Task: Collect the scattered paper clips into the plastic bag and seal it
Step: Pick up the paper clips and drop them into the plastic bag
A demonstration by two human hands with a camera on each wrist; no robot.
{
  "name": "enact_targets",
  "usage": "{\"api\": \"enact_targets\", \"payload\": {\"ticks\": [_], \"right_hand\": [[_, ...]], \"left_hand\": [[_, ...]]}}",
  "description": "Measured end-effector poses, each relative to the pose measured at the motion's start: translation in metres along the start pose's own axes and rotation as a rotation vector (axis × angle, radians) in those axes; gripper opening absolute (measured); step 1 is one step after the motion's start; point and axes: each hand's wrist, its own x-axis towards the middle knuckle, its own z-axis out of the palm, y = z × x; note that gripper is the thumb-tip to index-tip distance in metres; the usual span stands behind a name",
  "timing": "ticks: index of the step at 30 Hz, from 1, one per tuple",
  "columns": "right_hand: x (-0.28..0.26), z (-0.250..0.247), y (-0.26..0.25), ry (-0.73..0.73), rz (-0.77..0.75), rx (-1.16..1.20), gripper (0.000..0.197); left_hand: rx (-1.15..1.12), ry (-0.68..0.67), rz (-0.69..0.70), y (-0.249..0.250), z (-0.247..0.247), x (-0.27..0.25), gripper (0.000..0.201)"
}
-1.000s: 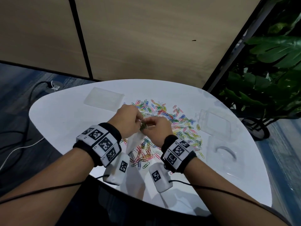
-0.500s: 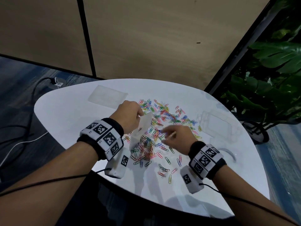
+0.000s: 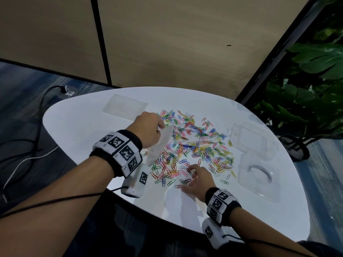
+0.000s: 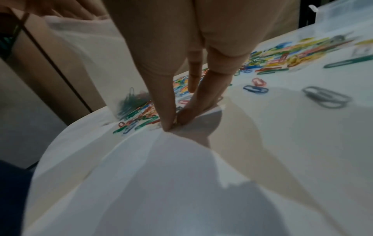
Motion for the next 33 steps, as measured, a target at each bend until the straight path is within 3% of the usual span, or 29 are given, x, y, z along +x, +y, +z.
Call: {"api": "enact_targets", "payload": {"ticks": [3,5,11,14,18,22,27,30,33], "right_hand": [[0.013,-0.001,-0.006,0.036,-0.03,-0.002,0.07],[0.019,-0.001,-0.009,0.043,-0.09,-0.132,0.073],[0.028,0.023,-0.021,0.094,-0.363,-0.457,0.038],[0.032,0.02,-0.022,0.076,-0.37,-0.541,0.026],[0.038,0.005,-0.016,0.081,-0.287,-0.479,0.026],[0.037,-0.025,-0.014,0.104,-0.115,-0.297,0.021],[0.042,-0.066,-0.016,0.177,0.091,0.112,0.004],[0.043,-0.081,-0.035,0.133,0.1,0.606,0.004],[0.032,-0.09,-0.071,-0.042,0.007,1.135,0.012]], "left_hand": [[0.013,-0.007,0.008,-0.001,-0.001,0.002,0.034],[0.017,-0.013,0.007,-0.002,-0.001,0.003,0.034],[0.03,-0.017,0.014,-0.006,0.002,0.007,0.034],[0.037,-0.017,0.021,-0.006,0.003,0.007,0.034],[0.036,-0.026,0.035,-0.005,0.003,0.006,0.034],[0.039,-0.029,0.037,-0.003,0.003,0.006,0.034],[0.017,-0.037,0.015,0.001,0.002,0.006,0.03],[0.005,-0.037,-0.006,0.001,0.004,0.007,0.026],[-0.029,-0.05,-0.02,0.004,0.005,0.008,0.026]]}}
